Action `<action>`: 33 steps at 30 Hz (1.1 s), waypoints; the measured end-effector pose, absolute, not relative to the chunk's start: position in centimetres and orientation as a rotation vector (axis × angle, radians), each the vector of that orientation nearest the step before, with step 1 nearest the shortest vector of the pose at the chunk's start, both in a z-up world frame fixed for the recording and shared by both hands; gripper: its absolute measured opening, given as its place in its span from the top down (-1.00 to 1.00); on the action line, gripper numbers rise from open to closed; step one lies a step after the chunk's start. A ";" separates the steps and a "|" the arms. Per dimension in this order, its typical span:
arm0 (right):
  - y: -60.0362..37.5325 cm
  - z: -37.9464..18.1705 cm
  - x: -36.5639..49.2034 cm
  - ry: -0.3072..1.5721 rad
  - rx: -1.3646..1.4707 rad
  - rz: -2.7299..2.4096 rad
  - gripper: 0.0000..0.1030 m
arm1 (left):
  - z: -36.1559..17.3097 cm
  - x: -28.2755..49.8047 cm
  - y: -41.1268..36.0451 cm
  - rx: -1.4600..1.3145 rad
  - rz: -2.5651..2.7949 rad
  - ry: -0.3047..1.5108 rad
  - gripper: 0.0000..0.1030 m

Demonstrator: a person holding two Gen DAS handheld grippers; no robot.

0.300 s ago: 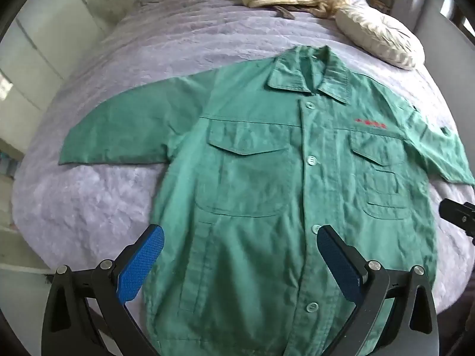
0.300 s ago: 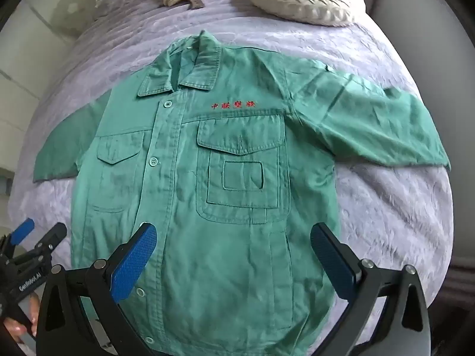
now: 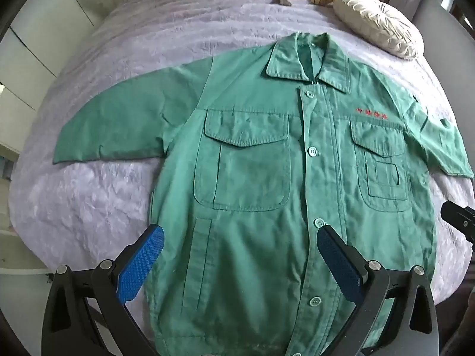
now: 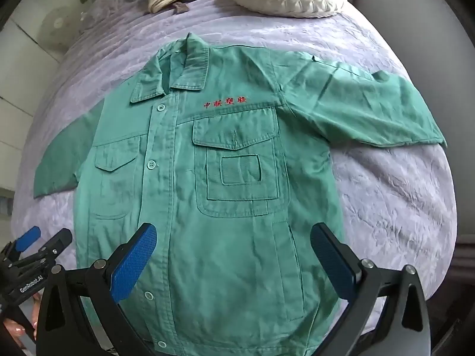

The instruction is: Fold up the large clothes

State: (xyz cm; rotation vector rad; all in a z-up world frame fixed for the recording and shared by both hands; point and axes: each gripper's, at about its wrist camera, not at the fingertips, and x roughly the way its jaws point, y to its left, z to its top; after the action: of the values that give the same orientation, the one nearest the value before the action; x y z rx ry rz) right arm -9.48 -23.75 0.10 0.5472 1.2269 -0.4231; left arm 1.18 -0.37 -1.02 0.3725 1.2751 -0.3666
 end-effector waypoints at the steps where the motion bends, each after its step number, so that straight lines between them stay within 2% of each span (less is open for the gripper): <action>1: -23.7 0.2 -9.4 1.229 0.545 -0.426 -1.00 | -1.1 1.2 -0.4 0.372 -0.372 1.280 -1.00; 33: -23.0 0.1 -7.7 1.257 0.526 -0.432 -1.00 | -1.1 2.0 -0.1 0.387 -0.394 1.295 -1.00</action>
State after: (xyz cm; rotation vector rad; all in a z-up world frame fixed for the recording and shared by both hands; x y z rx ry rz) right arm -7.70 -23.01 0.13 0.5258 1.2567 -0.4318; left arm 2.05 -0.14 -1.15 0.3873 1.2951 -0.3940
